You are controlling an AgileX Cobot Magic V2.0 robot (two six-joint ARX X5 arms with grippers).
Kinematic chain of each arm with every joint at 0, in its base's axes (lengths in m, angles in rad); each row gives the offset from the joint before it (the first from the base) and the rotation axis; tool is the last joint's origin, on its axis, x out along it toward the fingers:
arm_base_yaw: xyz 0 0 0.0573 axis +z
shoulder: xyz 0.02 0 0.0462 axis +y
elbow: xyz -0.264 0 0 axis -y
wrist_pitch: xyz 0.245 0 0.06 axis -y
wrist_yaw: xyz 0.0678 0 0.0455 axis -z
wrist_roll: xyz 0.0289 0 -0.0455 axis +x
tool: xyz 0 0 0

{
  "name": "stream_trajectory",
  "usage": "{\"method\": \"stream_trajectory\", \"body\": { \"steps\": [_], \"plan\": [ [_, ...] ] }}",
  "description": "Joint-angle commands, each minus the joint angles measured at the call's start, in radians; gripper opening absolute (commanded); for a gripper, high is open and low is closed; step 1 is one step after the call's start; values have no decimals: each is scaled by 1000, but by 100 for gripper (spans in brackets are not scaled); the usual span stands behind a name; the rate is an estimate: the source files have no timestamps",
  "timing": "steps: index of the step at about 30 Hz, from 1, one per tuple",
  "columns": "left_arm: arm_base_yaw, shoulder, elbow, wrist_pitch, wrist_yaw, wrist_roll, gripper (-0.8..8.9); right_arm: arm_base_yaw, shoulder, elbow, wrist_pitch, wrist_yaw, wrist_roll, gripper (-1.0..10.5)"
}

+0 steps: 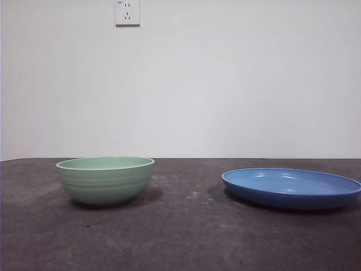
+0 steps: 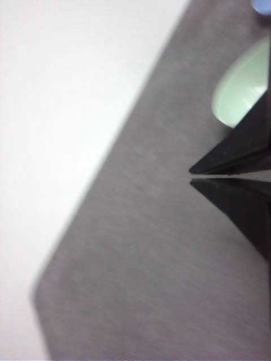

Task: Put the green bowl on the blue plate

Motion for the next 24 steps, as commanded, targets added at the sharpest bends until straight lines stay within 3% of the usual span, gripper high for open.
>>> {"method": "stream_trajectory", "body": {
  "steps": [1, 6, 10, 19, 24],
  "plan": [
    [0, 30, 89, -14, 8, -3, 10, -2, 0, 66, 13, 2, 9, 6],
    [0, 126, 246, -101, 22, 48, 10, -2, 45, 188, -41, -1, -16, 6],
    [0, 242, 381, -202, 98, 131, 10, -2, 130, 321, -170, -13, -62, 6],
    [-1, 514, 600, -416, 332, 270, 10, -2, 436, 645, -554, -195, -236, 6],
    [-29, 626, 693, -559, 402, 374, 10, 2, 584, 776, -742, -317, -322, 6]
  ]
}}
